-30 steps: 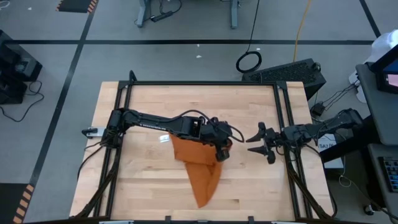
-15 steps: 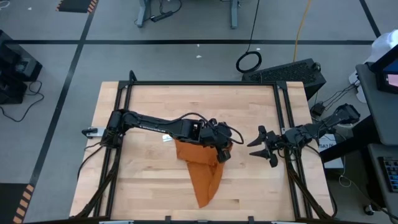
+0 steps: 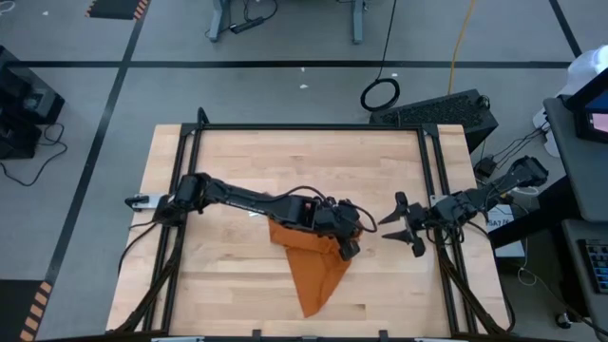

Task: Roll towel
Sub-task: Roll the brown towel

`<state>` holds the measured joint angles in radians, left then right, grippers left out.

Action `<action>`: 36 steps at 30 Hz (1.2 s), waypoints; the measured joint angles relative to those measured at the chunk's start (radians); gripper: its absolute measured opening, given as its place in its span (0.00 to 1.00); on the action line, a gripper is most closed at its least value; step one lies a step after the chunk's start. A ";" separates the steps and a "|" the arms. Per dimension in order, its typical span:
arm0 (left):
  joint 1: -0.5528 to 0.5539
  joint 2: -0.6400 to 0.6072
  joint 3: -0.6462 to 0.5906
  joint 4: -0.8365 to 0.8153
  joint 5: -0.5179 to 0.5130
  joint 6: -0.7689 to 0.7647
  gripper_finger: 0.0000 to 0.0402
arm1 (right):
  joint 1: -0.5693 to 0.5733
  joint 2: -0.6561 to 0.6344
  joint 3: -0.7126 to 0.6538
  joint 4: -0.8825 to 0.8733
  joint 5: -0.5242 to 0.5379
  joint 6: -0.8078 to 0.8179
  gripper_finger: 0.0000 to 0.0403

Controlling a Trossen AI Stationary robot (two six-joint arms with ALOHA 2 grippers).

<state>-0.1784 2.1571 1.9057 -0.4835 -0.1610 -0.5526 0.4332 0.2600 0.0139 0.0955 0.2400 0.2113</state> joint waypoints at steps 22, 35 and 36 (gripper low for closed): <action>-0.012 -0.080 0.002 -0.394 -0.163 -0.036 0.52 | 0.001 0.048 0.000 -0.041 0.016 0.159 0.46; 0.004 -0.039 -0.026 -0.689 -0.176 -0.092 0.52 | 0.001 0.224 0.000 -0.039 0.050 0.205 0.46; 0.016 -0.037 -0.045 -0.681 -0.174 -0.084 0.52 | 0.001 0.236 0.000 -0.036 0.064 0.206 0.46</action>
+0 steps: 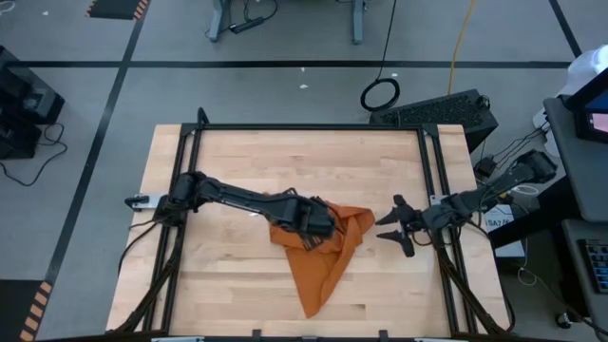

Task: Roll towel
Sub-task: Roll the brown towel

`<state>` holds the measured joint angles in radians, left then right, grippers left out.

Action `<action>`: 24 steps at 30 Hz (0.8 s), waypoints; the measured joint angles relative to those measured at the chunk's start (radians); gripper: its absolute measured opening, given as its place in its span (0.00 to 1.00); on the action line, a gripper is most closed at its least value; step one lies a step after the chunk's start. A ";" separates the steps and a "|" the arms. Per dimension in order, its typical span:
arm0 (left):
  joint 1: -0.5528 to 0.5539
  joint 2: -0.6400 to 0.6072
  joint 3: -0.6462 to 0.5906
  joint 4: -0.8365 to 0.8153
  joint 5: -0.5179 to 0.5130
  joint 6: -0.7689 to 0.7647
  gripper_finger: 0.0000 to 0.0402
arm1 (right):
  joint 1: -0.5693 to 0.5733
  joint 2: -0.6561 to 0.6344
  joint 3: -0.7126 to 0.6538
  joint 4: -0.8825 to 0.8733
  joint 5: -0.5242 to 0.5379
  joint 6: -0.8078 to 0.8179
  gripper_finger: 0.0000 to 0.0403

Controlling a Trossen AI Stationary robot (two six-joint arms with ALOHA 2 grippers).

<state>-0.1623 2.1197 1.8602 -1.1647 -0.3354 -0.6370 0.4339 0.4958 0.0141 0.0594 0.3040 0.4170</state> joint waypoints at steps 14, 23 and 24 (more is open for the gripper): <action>0.106 0.002 -0.230 0.098 0.044 0.065 0.38 | 0.000 0.083 0.000 0.082 0.032 0.046 0.46; 0.108 -0.021 -0.241 0.099 0.099 0.040 0.03 | 0.000 0.091 0.000 0.087 0.039 0.037 0.46; 0.100 -0.034 -0.221 0.095 0.093 0.040 0.03 | 0.000 0.090 0.000 0.088 0.039 0.036 0.46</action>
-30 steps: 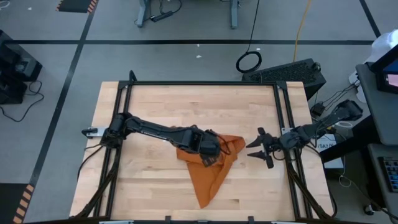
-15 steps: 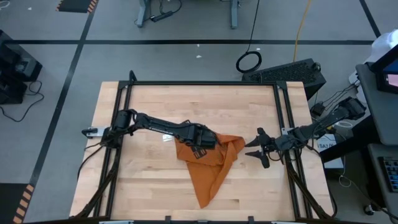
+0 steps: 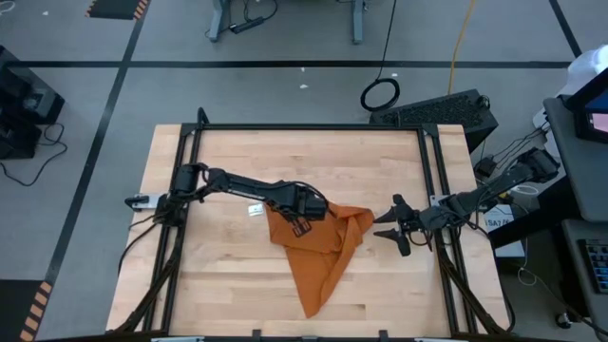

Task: Roll towel
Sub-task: Roll the brown towel

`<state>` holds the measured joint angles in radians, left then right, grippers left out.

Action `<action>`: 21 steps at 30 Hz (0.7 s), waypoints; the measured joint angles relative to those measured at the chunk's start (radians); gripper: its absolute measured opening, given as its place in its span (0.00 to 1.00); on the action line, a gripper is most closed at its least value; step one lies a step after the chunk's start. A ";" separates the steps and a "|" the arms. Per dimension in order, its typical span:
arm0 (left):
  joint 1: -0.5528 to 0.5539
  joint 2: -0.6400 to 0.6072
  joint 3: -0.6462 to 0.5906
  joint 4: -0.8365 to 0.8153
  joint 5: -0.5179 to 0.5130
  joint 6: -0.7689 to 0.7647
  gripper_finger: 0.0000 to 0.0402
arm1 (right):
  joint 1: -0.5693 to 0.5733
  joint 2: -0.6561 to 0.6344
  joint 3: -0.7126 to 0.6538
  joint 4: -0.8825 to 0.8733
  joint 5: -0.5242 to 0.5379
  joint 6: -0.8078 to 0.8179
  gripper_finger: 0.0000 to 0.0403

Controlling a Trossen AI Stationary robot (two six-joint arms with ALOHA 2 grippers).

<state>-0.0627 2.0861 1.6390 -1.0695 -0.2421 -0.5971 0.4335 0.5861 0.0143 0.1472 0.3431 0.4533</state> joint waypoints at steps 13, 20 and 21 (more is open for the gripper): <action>-0.039 -0.033 -0.007 0.020 -0.059 -0.022 0.21 | 0.000 0.014 0.000 0.019 -0.002 0.029 0.46; -0.001 0.006 -0.041 0.041 -0.051 0.004 0.51 | 0.000 0.021 0.000 0.073 -0.003 0.003 0.46; 0.002 0.009 -0.042 0.041 -0.051 0.005 0.52 | 0.000 0.021 0.000 0.075 -0.001 -0.003 0.46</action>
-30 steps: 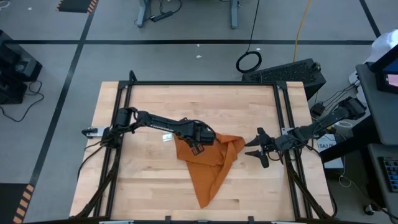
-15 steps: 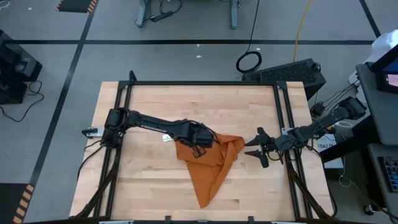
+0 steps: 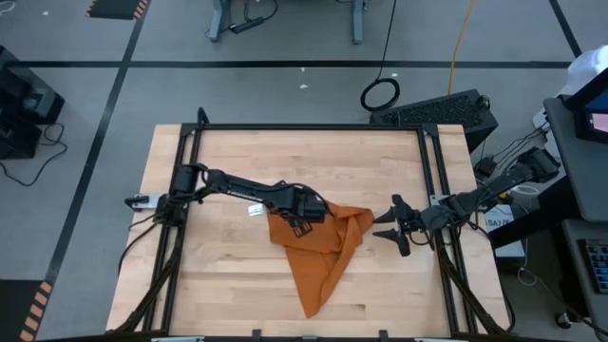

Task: Roll towel
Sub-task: Roll the brown towel

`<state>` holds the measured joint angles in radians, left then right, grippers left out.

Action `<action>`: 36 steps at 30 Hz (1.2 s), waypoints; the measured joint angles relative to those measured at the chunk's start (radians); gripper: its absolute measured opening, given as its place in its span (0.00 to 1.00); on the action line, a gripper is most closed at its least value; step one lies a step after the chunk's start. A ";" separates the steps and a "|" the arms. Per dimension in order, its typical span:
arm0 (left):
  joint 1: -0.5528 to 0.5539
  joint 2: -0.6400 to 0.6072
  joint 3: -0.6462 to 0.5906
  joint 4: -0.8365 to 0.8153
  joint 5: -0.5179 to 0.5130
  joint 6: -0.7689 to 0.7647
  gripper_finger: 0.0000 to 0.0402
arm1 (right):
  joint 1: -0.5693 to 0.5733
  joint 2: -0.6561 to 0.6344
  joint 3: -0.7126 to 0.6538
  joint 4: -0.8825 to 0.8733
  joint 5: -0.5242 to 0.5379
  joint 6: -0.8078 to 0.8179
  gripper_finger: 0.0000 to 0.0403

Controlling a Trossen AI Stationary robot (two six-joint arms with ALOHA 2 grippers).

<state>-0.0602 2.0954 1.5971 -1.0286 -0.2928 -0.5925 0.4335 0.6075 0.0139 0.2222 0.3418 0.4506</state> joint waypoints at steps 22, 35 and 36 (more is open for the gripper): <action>0.000 -0.003 0.057 0.053 0.060 0.051 0.05 | -0.022 0.001 0.000 -0.023 0.045 0.027 0.46; -0.001 -0.003 0.045 0.048 0.094 0.019 0.53 | 0.020 0.001 0.000 -0.009 0.045 0.028 0.46; -0.001 -0.003 0.045 0.048 0.088 0.030 0.55 | 0.020 0.001 0.000 -0.008 0.045 0.028 0.46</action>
<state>-0.0616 2.0922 1.6424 -0.9802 -0.2052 -0.5622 0.4534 0.6086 0.0139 0.2138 0.3870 0.4788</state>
